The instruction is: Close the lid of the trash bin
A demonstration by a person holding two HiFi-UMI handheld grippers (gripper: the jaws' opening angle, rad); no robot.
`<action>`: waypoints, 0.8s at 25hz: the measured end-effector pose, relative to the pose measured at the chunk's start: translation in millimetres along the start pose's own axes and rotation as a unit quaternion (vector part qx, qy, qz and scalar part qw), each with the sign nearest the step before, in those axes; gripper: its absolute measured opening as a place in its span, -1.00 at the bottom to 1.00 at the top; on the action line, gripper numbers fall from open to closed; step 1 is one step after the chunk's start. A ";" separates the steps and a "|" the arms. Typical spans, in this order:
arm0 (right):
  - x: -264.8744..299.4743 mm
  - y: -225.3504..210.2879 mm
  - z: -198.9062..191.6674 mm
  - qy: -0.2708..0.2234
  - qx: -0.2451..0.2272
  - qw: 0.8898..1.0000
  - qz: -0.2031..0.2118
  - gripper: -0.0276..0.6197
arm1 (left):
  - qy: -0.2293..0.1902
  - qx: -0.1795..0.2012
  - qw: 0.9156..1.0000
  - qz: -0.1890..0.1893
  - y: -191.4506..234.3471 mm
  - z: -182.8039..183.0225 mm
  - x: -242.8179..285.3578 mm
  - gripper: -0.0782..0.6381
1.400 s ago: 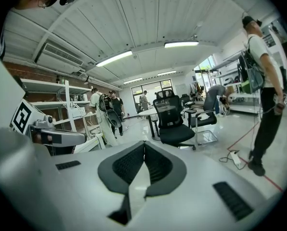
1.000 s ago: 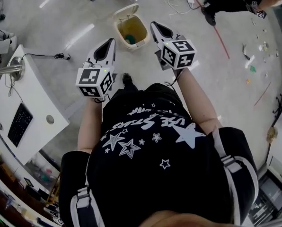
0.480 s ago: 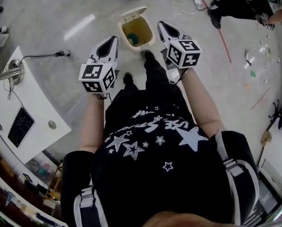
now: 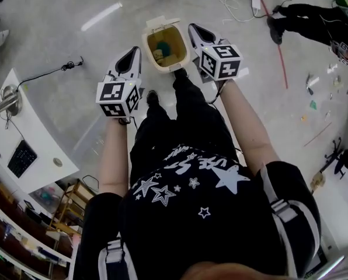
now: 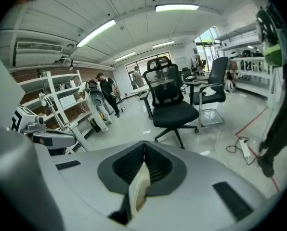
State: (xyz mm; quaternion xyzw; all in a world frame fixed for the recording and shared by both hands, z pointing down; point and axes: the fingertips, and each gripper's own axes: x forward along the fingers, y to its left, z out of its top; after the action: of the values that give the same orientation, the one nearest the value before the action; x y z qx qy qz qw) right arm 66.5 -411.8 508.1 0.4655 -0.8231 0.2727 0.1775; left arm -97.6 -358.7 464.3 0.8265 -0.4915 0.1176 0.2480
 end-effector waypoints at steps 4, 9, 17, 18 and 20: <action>42.6 -30.6 -4.1 0.018 -0.004 1.000 0.017 -0.89 | 0.028 0.001 0.999 0.026 10.7 -16.5 46.0 -0.75; 101.6 -55.8 -26.6 0.048 -0.006 0.997 0.055 -0.89 | 0.059 -0.001 0.997 0.057 28.0 -39.9 93.1 -0.75; 167.3 -74.6 -74.2 0.120 -0.050 0.983 0.127 -0.89 | 0.085 -0.030 0.989 0.116 69.2 -76.4 140.9 -0.75; 169.4 -74.7 -79.4 0.128 -0.052 0.981 0.137 -0.89 | 0.089 -0.030 0.989 0.118 71.5 -80.7 144.9 -0.75; 171.7 -75.2 -88.9 0.138 -0.055 0.977 0.150 -0.89 | 0.095 -0.031 0.988 0.122 75.3 -89.9 151.4 -0.75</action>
State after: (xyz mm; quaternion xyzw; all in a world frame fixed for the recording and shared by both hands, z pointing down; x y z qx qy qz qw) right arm 48.4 -503.6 693.3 0.2836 -0.8650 0.3120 0.2720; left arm -84.7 -455.2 629.1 0.7374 -0.5664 0.2093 0.3027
